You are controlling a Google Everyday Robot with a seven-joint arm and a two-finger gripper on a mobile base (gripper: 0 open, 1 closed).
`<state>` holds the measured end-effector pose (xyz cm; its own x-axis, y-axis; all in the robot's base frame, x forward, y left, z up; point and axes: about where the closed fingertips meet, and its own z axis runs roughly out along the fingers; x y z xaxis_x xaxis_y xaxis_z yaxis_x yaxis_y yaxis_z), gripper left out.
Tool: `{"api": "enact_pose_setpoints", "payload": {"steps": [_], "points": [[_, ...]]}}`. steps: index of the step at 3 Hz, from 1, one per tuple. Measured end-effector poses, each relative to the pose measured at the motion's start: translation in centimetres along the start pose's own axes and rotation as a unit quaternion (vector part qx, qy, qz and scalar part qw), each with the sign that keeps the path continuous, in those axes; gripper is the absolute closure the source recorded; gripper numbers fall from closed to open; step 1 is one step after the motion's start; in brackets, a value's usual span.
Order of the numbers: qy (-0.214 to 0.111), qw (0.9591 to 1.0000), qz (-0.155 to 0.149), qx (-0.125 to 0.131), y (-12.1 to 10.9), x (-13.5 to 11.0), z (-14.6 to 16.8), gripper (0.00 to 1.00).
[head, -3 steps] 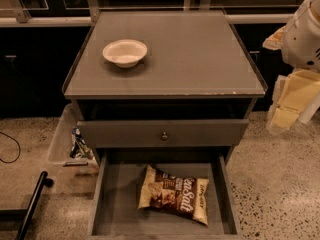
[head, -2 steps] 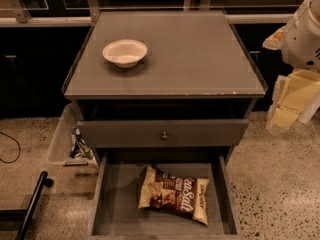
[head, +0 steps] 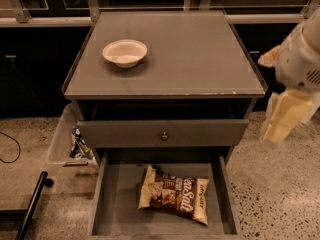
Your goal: Pick brown chip bag from middle drawer and place on counter
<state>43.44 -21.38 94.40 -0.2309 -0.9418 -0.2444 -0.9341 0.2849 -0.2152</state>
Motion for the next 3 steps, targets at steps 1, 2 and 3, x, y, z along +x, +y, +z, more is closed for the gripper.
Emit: {"api": "enact_pose_setpoints", "payload": {"steps": [1, 2, 3], "points": [[-0.005, 0.9996, 0.017, -0.024, 2.6, 1.9, 5.2, 0.00], [-0.003, 0.9991, 0.018, -0.038, 4.9, 3.1, 9.9, 0.00], [-0.005, 0.9989, 0.006, -0.047, 7.1, 3.9, 14.8, 0.00]]}}
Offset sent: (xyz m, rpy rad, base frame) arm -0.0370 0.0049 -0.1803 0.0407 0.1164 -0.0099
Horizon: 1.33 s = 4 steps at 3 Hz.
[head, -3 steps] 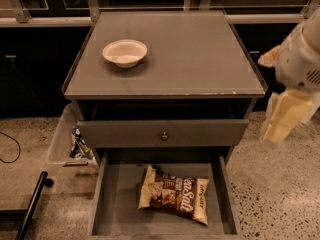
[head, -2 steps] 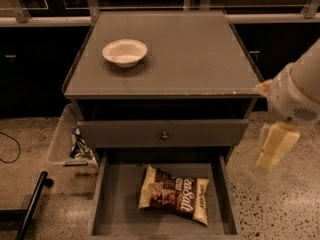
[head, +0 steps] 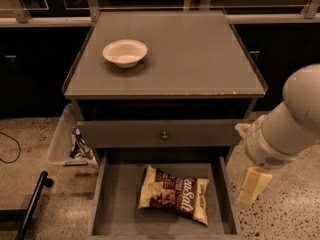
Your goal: Pick brown chip bag from middle drawer and place on counter
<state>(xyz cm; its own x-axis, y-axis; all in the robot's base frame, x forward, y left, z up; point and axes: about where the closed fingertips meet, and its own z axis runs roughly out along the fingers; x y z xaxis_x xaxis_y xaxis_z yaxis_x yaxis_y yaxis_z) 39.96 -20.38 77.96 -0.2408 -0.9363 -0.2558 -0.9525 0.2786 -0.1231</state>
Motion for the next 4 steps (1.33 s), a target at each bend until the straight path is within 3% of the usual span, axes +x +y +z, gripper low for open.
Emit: {"api": "enact_pose_setpoints", "payload": {"steps": [1, 2, 3, 4], "points": [[-0.003, 0.9997, -0.024, -0.001, 1.5, 0.8, 4.9, 0.00], [-0.002, 0.9996, -0.021, -0.019, 1.8, 2.5, 10.2, 0.00], [-0.002, 0.9996, -0.021, -0.019, 1.8, 2.5, 10.2, 0.00], [-0.015, 0.9992, -0.001, -0.037, 1.6, 3.2, 13.2, 0.00]]}}
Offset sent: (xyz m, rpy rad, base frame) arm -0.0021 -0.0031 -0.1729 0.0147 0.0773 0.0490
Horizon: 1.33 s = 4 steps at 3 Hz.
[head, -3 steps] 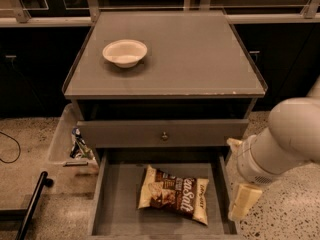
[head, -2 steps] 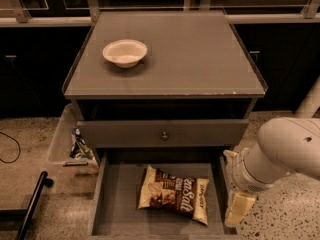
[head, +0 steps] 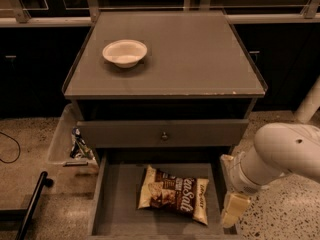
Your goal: Pick brown chip bag from middle drawer and place on counter
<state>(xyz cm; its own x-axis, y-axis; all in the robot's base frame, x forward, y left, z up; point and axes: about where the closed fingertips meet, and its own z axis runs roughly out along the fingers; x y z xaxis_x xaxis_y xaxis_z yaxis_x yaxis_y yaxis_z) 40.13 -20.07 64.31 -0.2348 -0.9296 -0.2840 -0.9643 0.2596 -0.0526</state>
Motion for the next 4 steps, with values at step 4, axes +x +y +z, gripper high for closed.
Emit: {"api": "enact_pose_setpoints", "payload": {"steps": [4], "points": [[-0.051, 0.9981, 0.030, 0.017, -2.4, 1.7, 12.9, 0.00]]}}
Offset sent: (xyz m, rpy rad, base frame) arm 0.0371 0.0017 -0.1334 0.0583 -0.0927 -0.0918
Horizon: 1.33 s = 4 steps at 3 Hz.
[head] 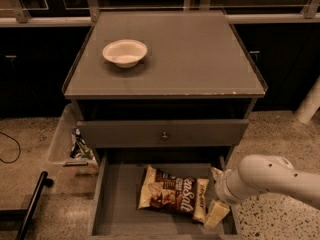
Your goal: Pick brown chip bag from middle drawer and place on counter
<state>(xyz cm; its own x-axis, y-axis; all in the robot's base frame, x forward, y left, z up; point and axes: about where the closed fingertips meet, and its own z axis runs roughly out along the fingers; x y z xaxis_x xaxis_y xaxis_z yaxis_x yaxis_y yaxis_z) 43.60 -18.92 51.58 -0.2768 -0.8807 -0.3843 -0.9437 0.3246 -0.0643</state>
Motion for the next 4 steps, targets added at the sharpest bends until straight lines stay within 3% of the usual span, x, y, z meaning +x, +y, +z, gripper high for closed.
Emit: {"api": "enact_pose_setpoints", "payload": {"steps": [2, 4], "points": [[-0.091, 0.9958, 0.011, 0.000, -2.2, -1.0, 5.6, 0.00], [-0.179, 0.9835, -0.023, -0.004, -2.7, -2.7, 9.7, 0.00]]}}
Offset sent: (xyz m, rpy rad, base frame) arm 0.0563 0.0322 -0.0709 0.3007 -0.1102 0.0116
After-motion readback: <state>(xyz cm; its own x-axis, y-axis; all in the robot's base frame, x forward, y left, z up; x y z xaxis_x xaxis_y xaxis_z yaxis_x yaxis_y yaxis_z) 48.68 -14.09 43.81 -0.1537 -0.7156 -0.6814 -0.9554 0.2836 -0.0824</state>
